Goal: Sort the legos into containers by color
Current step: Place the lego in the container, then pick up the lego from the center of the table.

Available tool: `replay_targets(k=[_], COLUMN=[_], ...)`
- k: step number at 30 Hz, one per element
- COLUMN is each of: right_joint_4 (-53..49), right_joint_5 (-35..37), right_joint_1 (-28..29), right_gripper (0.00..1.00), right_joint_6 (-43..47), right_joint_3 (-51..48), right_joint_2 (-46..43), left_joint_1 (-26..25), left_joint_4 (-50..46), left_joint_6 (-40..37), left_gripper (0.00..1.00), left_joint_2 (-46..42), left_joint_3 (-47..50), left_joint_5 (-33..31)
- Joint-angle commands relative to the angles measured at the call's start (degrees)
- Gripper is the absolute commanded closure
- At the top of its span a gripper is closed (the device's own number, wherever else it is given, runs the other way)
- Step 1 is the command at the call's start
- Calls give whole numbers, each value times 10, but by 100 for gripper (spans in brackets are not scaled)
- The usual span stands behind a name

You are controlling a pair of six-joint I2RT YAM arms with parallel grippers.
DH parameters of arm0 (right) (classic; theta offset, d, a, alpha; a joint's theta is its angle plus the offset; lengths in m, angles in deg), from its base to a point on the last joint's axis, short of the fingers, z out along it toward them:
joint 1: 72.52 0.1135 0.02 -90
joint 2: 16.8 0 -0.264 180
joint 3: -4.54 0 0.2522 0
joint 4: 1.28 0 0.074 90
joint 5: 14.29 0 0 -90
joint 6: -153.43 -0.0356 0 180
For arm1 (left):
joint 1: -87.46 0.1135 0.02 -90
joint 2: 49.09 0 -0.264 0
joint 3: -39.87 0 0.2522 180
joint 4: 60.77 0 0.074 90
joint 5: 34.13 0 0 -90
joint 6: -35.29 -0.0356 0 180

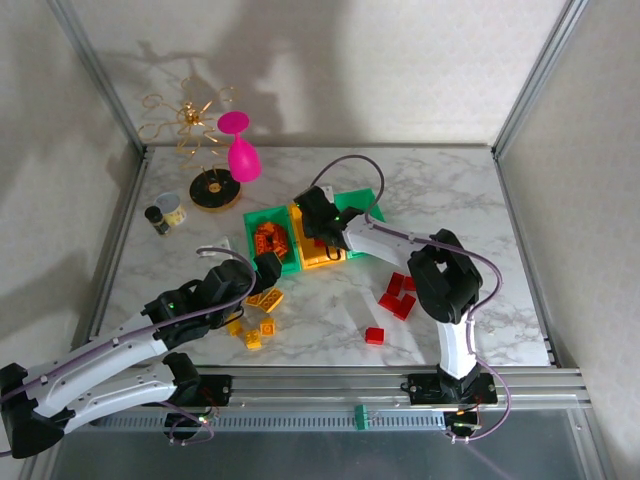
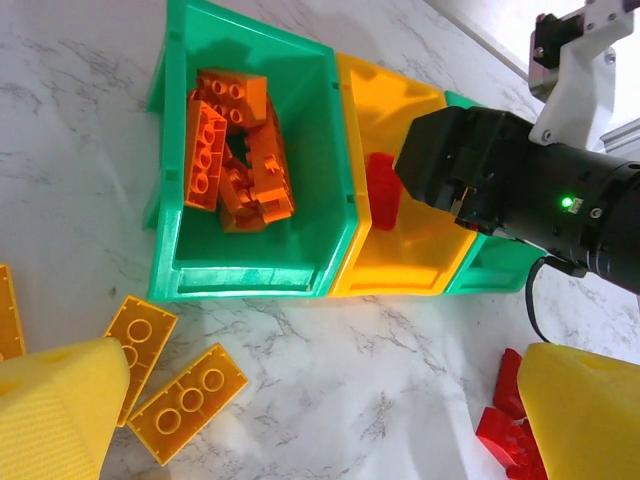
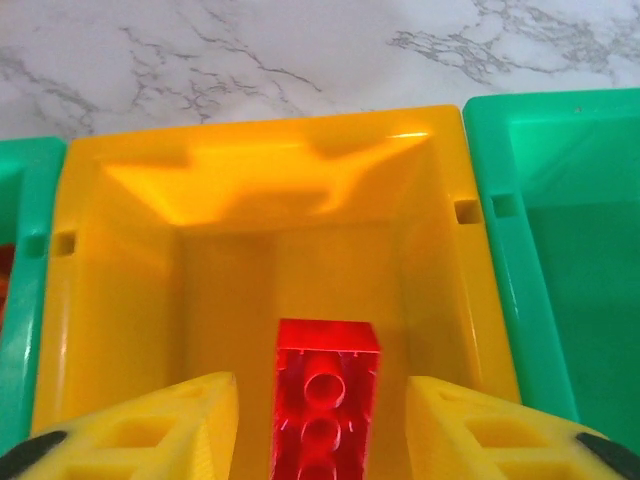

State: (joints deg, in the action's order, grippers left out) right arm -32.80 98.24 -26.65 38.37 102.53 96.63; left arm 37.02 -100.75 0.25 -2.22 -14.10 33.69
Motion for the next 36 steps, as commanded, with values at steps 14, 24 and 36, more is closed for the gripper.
replay_targets(k=[14, 24, 36], right_joint_4=[-46, -175, -101], right_joint_5=[22, 26, -12], right_joint_1=[-25, -76, -77], right_gripper=[35, 26, 23], right_joint_6=[-37, -161, -222], right_joint_3=[-167, -316, -441], right_joint_2=[-249, -391, -407], left_joint_1=[-8, -60, -92], left_joint_4=[84, 142, 192], left_joint_6=[-39, -62, -72], left_gripper=[0, 0, 0], left_joint_2=[39, 102, 165], left_joint_3=[-7, -7, -2], left_joint_5=[79, 100, 99])
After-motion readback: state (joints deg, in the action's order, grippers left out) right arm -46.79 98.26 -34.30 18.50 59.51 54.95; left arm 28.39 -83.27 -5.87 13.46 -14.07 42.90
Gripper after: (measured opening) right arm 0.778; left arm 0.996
